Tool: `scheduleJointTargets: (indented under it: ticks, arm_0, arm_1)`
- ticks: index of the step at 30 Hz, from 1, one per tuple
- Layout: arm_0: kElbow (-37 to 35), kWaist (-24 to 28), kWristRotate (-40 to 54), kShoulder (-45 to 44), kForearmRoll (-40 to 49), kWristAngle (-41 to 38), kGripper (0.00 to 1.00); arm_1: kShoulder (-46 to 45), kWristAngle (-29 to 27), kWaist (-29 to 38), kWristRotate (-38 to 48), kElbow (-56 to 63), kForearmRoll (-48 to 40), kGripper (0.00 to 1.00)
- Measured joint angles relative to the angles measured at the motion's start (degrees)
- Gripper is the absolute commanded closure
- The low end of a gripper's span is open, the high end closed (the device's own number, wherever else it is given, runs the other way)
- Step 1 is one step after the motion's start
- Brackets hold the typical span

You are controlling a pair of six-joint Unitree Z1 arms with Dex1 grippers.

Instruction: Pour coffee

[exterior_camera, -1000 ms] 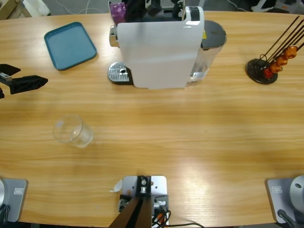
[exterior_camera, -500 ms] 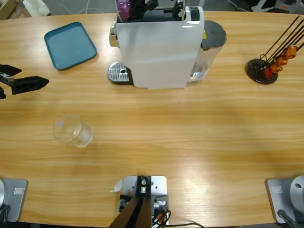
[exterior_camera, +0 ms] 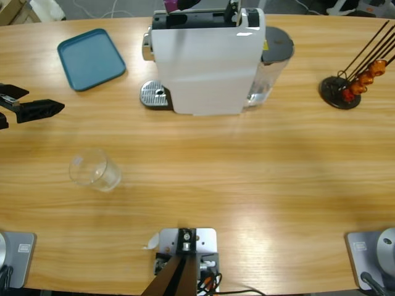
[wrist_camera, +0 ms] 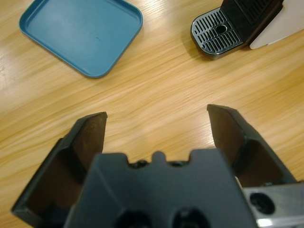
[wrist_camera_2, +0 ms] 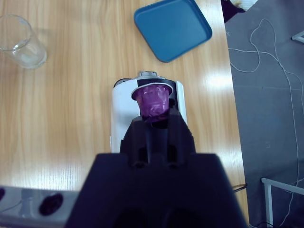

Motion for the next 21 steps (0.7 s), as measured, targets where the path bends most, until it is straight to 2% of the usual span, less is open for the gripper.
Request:
scheduleJointTargets:
  ticks: [21]
  arm_0:
    - [0.0, 0.0, 0.6, 0.3, 0.0, -0.1, 0.090]
  arm_1:
    - [3.0, 0.0, 0.0, 0.0, -1.1, 0.0, 1.000]
